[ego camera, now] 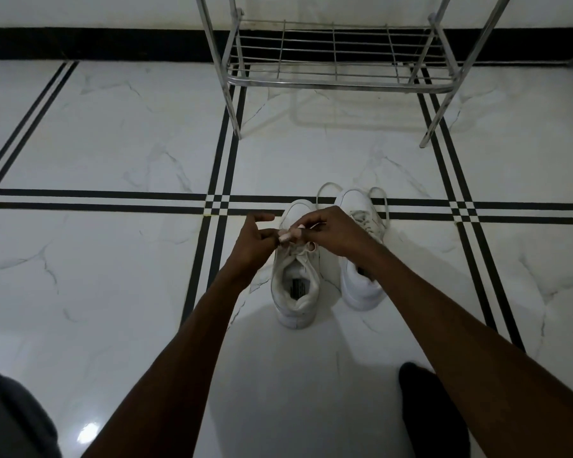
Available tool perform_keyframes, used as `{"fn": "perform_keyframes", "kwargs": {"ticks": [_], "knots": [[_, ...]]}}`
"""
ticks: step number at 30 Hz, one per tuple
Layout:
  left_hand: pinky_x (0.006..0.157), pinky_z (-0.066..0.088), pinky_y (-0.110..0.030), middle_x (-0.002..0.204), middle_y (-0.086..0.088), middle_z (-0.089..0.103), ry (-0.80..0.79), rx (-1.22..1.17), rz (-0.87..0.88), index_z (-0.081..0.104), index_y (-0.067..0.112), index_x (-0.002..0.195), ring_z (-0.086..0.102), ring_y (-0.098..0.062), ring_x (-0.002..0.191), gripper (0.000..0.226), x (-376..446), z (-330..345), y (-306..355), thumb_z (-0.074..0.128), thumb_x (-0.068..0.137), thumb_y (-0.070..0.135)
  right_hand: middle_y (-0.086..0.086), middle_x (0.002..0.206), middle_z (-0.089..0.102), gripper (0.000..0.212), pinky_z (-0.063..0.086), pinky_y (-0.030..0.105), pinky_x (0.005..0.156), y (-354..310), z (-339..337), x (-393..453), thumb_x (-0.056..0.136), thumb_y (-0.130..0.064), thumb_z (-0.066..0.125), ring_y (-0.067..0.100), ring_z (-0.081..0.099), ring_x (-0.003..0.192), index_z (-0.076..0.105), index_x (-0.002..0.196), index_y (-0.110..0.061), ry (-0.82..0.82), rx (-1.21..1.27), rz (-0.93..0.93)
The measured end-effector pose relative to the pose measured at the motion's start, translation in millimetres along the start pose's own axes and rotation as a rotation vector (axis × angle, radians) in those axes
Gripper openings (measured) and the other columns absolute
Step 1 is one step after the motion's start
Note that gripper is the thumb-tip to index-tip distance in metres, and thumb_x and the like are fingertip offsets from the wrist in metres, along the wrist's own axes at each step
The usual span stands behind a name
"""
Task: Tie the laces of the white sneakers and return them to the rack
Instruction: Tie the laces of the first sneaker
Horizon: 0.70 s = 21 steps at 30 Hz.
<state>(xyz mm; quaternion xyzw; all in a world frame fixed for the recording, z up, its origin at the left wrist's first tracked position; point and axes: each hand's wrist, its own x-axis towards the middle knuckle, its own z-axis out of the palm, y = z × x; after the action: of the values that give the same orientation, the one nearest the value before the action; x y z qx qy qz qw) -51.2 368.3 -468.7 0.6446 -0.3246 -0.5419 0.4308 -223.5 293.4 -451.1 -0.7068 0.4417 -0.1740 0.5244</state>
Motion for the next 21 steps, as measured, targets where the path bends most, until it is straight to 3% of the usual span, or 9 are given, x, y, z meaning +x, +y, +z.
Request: {"fn": "perform_keyframes", "kwargs": {"ticks": [3, 4, 7, 9, 11, 13, 15, 21], "knots": [[0.08, 0.053, -0.023, 0.105, -0.017, 0.076, -0.002, 0.007, 0.01, 0.047, 0.009, 0.131, 0.074, -0.014, 0.09, 0.042, -2.1, 1.3, 2.1, 0.068, 0.094, 0.011, -0.001, 0.083, 0.075, 0.013, 0.048, 0.008, 0.064, -5.1, -6.7, 5.2, 0.077, -0.017, 0.08, 0.013, 0.069, 0.072, 0.081, 0.091, -0.016, -0.033, -0.336, -0.085], [0.076, 0.052, -0.02, 0.103, -0.015, 0.077, 0.003, 0.001, 0.012, 0.048, 0.009, 0.13, 0.075, -0.01, 0.086, 0.04, -3.2, 1.7, 2.5, 0.067, 0.095, 0.012, -0.001, 0.082, 0.074, 0.014, 0.047, 0.008, 0.063, -6.2, -5.8, 6.7, 0.075, -0.014, 0.08, 0.012, 0.067, 0.073, 0.081, 0.088, -0.015, -0.016, -0.386, -0.122], [0.068, 0.051, -0.013, 0.101, -0.006, 0.078, 0.013, -0.017, 0.022, 0.053, 0.01, 0.131, 0.074, -0.002, 0.081, 0.031, -5.3, 0.9, 3.5, 0.057, 0.101, 0.015, 0.002, 0.077, 0.077, 0.01, 0.055, 0.023, 0.068, -5.3, 1.6, 7.2, 0.069, -0.011, 0.08, 0.011, 0.067, 0.069, 0.081, 0.078, -0.016, 0.124, -0.395, -0.188], [0.069, 0.053, -0.012, 0.104, -0.002, 0.078, -0.024, -0.023, 0.041, 0.053, 0.01, 0.133, 0.074, -0.002, 0.085, 0.032, -5.5, -0.4, 3.7, 0.051, 0.101, 0.007, 0.0, 0.075, 0.077, 0.007, 0.053, 0.017, 0.068, -2.1, 6.6, 4.6, 0.069, -0.01, 0.08, 0.005, 0.066, 0.067, 0.08, 0.074, -0.015, 0.238, -0.312, -0.181], [0.076, 0.056, -0.016, 0.111, -0.002, 0.076, -0.089, 0.0, 0.058, 0.054, 0.013, 0.135, 0.074, -0.005, 0.093, 0.043, -5.4, -0.2, 3.9, 0.05, 0.097, -0.006, 0.0, 0.075, 0.077, 0.007, 0.051, 0.01, 0.066, -0.9, 11.1, 1.1, 0.069, -0.011, 0.082, 0.001, 0.067, 0.065, 0.08, 0.075, -0.014, 0.319, -0.21, -0.137], [0.084, 0.058, -0.022, 0.116, -0.005, 0.075, -0.132, 0.07, 0.097, 0.058, 0.015, 0.135, 0.073, -0.011, 0.101, 0.047, -4.6, 2.4, 3.6, 0.052, 0.095, -0.009, 0.001, 0.076, 0.078, 0.009, 0.057, 0.018, 0.069, -1.5, 14.6, -1.5, 0.069, -0.011, 0.083, 0.006, 0.071, 0.068, 0.08, 0.076, -0.014, 0.345, -0.117, -0.076], [0.091, 0.059, -0.032, 0.115, -0.009, 0.075, -0.118, 0.175, 0.149, 0.065, 0.011, 0.13, 0.072, -0.017, 0.105, 0.037, -3.2, 5.2, 4.3, 0.056, 0.096, -0.003, 0.001, 0.076, 0.078, 0.01, 0.06, 0.028, 0.073, -2.3, 15.1, -2.5, 0.068, -0.011, 0.083, 0.011, 0.073, 0.072, 0.08, 0.077, -0.015, 0.353, -0.084, -0.045], [0.1, 0.049, -0.052, 0.101, 0.006, 0.079, 0.167, 0.596, 0.207, 0.08, 0.029, 0.101, 0.069, -0.014, 0.102, 0.015, -0.5, -1.4, 2.5, 0.068, 0.093, 0.025, 0.003, 0.078, 0.078, 0.021, 0.058, 0.027, 0.069, -3.2, -1.1, -6.3, 0.067, -0.025, 0.089, 0.012, 0.071, 0.07, 0.081, 0.082, -0.012, 0.25, -0.089, 0.086]]}}
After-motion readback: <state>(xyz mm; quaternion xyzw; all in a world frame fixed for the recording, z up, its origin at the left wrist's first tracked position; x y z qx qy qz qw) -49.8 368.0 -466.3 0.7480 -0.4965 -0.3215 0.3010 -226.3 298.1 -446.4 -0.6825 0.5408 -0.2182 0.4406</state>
